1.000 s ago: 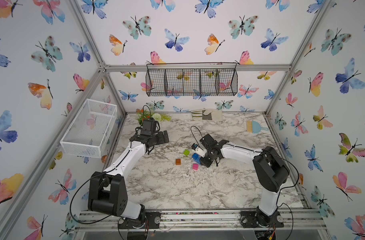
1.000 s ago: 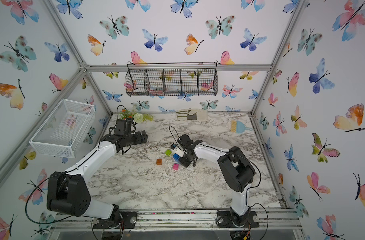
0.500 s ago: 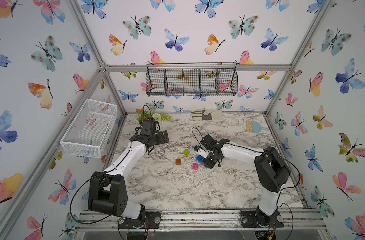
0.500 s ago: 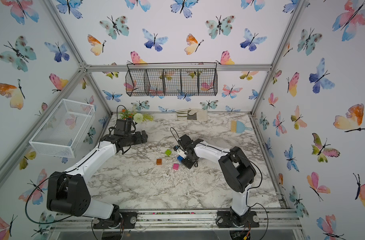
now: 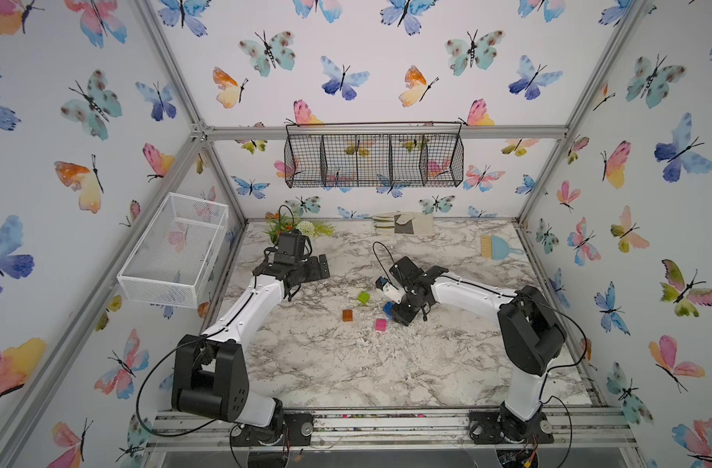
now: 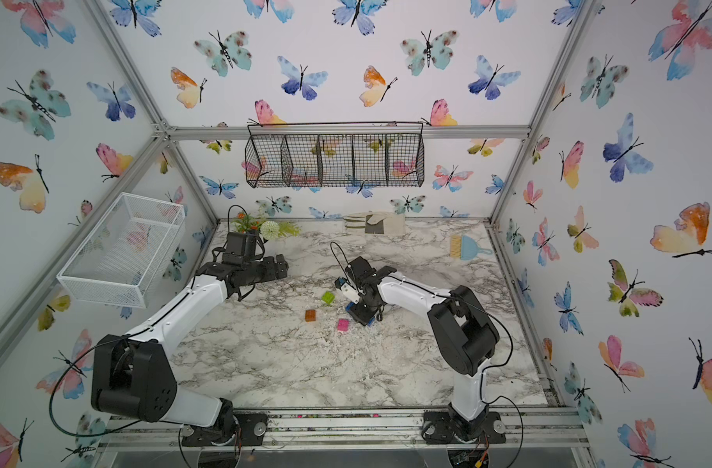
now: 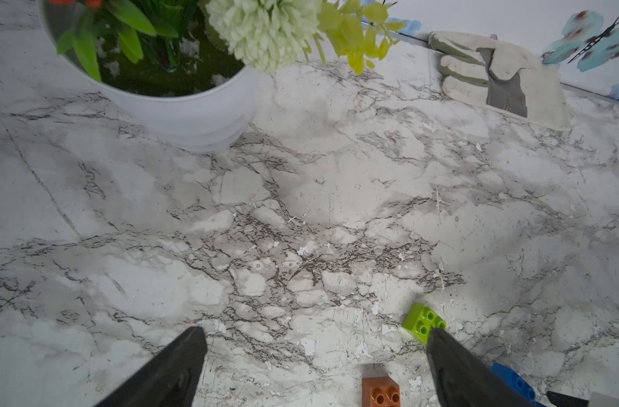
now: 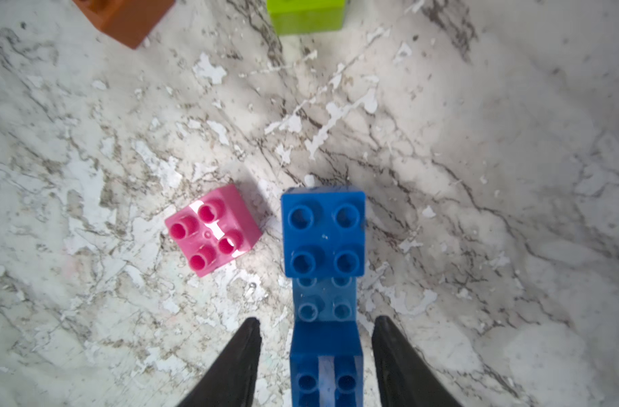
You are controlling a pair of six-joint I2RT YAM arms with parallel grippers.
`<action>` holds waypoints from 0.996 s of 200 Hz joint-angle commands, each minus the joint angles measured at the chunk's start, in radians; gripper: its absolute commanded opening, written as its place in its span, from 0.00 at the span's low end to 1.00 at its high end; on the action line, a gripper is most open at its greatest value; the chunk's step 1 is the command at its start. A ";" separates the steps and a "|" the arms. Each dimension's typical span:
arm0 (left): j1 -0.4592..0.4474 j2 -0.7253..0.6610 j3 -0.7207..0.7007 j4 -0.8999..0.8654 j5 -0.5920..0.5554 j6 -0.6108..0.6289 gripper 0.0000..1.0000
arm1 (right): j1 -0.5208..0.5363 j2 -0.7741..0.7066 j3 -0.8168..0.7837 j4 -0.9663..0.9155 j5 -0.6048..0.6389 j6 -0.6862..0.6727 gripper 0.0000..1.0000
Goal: Assemble the letter y with lego
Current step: Assemble the lego brick with the lego brick, then pick up the lego brick from the center of the board.
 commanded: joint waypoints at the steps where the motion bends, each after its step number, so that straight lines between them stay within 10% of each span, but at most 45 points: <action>1: 0.000 -0.012 0.023 -0.003 -0.018 -0.001 0.98 | -0.007 0.054 0.026 0.009 -0.027 0.021 0.54; 199: 0.000 -0.008 0.023 -0.002 -0.011 0.005 0.98 | -0.005 0.144 0.045 0.013 0.025 0.064 0.40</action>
